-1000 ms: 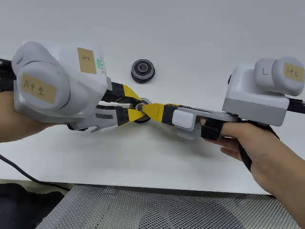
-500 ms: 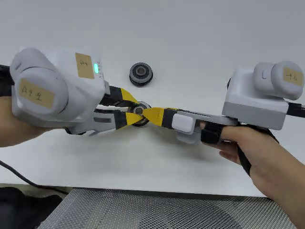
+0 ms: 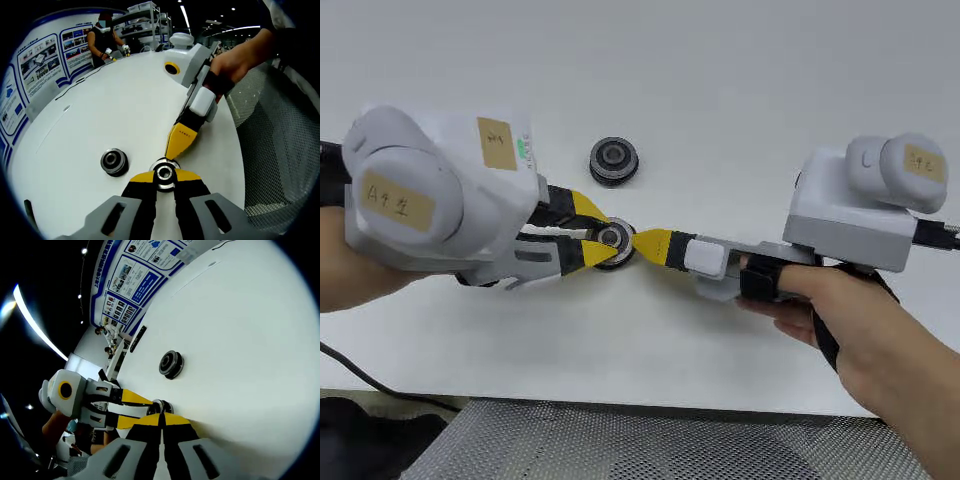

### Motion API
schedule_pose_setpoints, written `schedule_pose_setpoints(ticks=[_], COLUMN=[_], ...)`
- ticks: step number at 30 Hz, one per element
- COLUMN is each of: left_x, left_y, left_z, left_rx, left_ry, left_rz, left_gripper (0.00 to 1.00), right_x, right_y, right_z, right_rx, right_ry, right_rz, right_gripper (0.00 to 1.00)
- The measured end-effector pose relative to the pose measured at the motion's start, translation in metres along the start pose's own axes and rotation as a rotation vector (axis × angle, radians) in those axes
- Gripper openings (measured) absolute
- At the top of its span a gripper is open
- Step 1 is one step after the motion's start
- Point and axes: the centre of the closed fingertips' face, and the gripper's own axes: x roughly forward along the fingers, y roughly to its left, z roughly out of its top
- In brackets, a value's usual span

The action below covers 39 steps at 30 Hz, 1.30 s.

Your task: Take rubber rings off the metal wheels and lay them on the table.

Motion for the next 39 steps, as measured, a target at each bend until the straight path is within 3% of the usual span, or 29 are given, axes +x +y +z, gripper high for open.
schedule_pose_setpoints(ticks=[10, 23, 39], left_x=[-0.001, -0.002, -0.003], left_y=[-0.001, -0.001, -0.001], left_z=[0.001, 0.002, -0.001], left_rx=[-0.007, -0.014, -0.021], left_ry=[-0.006, -0.014, -0.018], left_rz=[0.006, 0.013, 0.017], left_gripper=[0.12, 0.12, 0.12], right_x=[-0.002, 0.001, 0.004], right_y=[0.004, 0.009, 0.012], right_z=[0.0, 0.0, -0.001], right_rx=[0.002, -0.098, -0.157], right_ry=[-0.008, 0.006, 0.015], right_rz=[-0.027, -0.058, -0.08], right_gripper=[0.01, 0.01, 0.01])
